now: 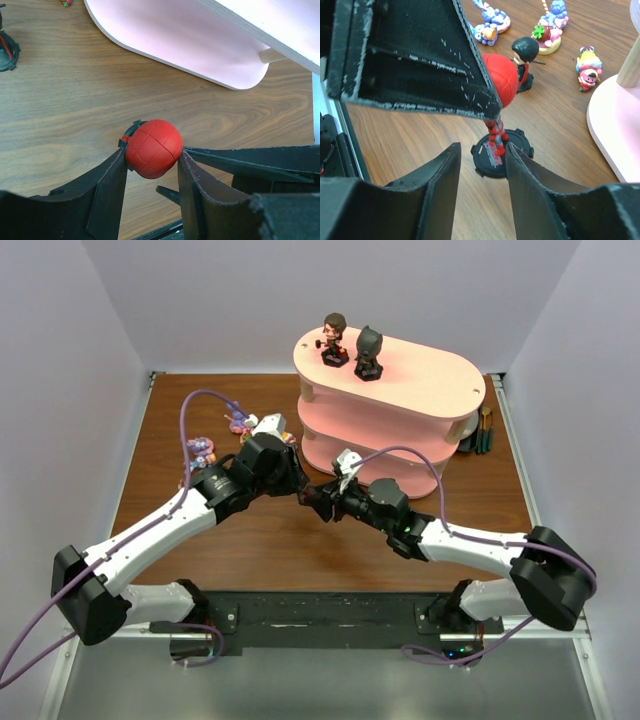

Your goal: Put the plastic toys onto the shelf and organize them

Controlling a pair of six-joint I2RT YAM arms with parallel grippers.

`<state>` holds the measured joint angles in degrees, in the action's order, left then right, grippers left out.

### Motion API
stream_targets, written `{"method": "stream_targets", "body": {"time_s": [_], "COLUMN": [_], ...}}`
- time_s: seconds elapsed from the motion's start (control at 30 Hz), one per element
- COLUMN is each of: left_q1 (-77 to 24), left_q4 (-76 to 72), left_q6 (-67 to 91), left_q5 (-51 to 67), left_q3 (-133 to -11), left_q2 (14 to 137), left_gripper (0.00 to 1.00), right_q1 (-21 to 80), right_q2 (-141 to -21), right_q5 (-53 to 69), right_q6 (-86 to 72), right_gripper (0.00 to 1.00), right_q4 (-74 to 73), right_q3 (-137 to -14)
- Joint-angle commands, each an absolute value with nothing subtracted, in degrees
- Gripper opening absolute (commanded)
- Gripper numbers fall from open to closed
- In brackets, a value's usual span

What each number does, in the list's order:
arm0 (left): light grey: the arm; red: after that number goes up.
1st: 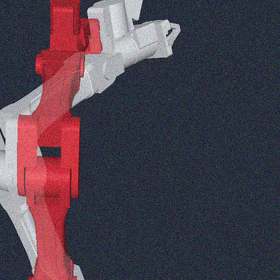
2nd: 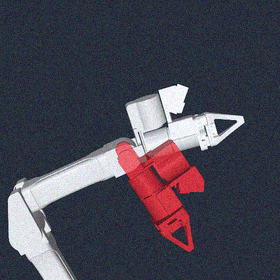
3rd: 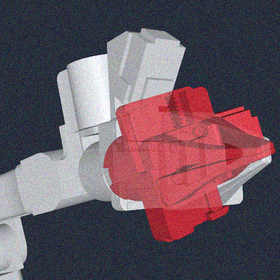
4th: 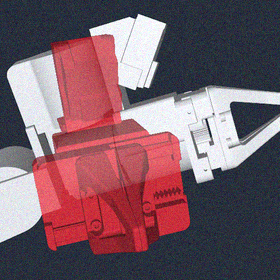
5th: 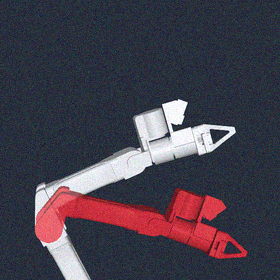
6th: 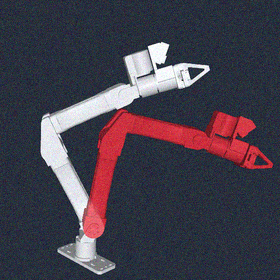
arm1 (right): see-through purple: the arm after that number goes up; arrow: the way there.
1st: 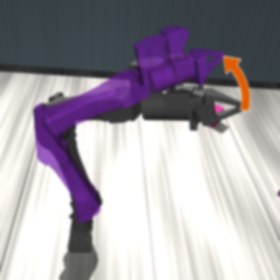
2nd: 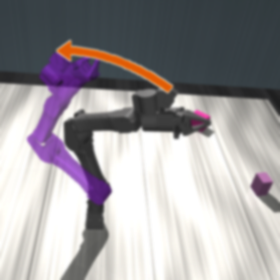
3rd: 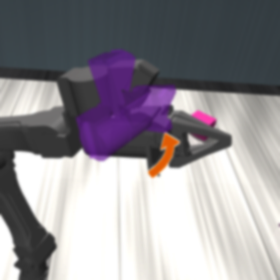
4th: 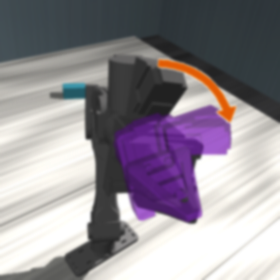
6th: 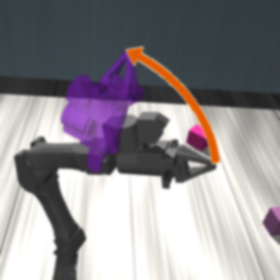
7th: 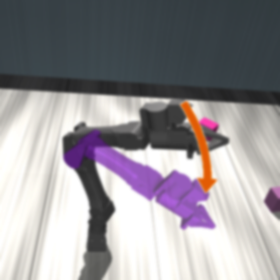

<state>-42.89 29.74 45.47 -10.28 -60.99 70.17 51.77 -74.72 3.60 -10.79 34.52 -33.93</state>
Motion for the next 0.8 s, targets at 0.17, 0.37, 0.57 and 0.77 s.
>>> {"method": "stream_targets", "body": {"time_s": [0.17, 0.37, 0.57, 0.77], "left_q1": [-43.59, -43.86, -44.12, -44.12], "left_q4": [28.74, 28.74, 28.83, 29.00], "left_q6": [46.14, 46.14, 45.88, 45.35], "left_q5": [-10.90, -10.64, -10.55, -10.02], "left_q3": [-63.98, -63.90, -63.98, -63.98], "left_q2": [69.96, 70.14, 70.05, 70.14], "left_gripper": [0.02, 0.02, 0.02, 0.09], "right_q1": [52.29, 52.21, 52.29, 52.21], "right_q2": [-77.16, -78.13, -78.93, -78.75], "right_q5": [3.51, 3.25, 3.25, 3.34], "right_q6": [-9.05, -8.79, -8.35, -7.56], "right_gripper": [0.38, 0.31, 0.21, 0.04], "right_q4": [38.76, 39.20, 39.02, 37.53], "right_q3": [-37.97, -38.41, -38.76, -39.46]}}
